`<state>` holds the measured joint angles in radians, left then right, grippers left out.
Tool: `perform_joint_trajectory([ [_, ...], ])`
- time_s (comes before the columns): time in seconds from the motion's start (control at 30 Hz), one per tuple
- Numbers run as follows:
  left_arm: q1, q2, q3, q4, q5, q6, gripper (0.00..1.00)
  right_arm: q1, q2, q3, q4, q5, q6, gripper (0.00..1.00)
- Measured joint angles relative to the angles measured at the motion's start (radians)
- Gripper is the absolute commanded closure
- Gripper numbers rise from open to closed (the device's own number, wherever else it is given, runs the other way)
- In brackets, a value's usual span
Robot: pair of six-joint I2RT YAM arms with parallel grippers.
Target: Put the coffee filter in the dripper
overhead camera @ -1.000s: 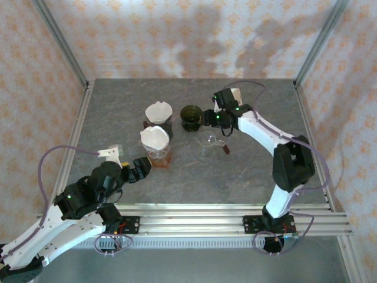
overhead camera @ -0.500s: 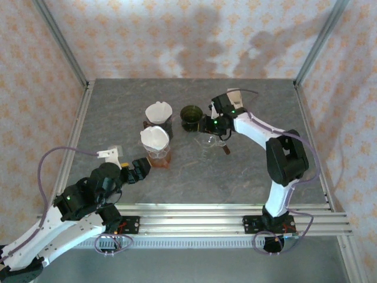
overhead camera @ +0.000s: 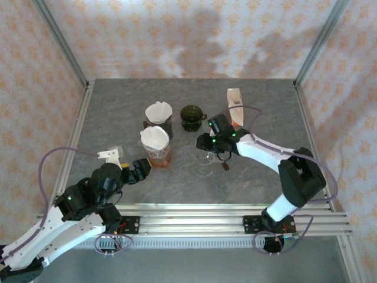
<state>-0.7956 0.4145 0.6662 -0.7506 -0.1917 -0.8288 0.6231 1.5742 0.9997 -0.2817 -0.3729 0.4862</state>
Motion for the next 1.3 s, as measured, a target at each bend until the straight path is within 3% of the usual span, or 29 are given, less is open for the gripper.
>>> perform_joint_trajectory([
  [0.2,0.000,0.000,-0.005,0.000,0.000,0.000,0.00,0.078,-0.011,-0.005,0.000,0.060,0.029,0.49],
  [0.47,0.000,0.000,-0.006,0.000,0.000,0.000,0.00,0.013,0.011,0.236,-0.165,0.225,-0.097,0.50],
  [0.63,0.000,0.000,-0.007,0.000,0.000,0.000,0.00,-0.077,0.168,0.461,-0.188,0.266,-0.183,0.50],
  [0.9,0.000,0.000,-0.007,-0.002,0.000,-0.002,0.00,-0.112,0.489,0.747,-0.252,0.265,-0.301,0.56],
  [1.07,0.000,0.000,-0.007,-0.011,-0.003,-0.005,0.00,-0.125,0.582,0.846,-0.280,0.240,-0.320,0.56],
  [1.3,0.000,0.000,-0.007,-0.011,-0.004,-0.008,0.00,-0.128,0.640,0.906,-0.307,0.234,-0.332,0.68],
])
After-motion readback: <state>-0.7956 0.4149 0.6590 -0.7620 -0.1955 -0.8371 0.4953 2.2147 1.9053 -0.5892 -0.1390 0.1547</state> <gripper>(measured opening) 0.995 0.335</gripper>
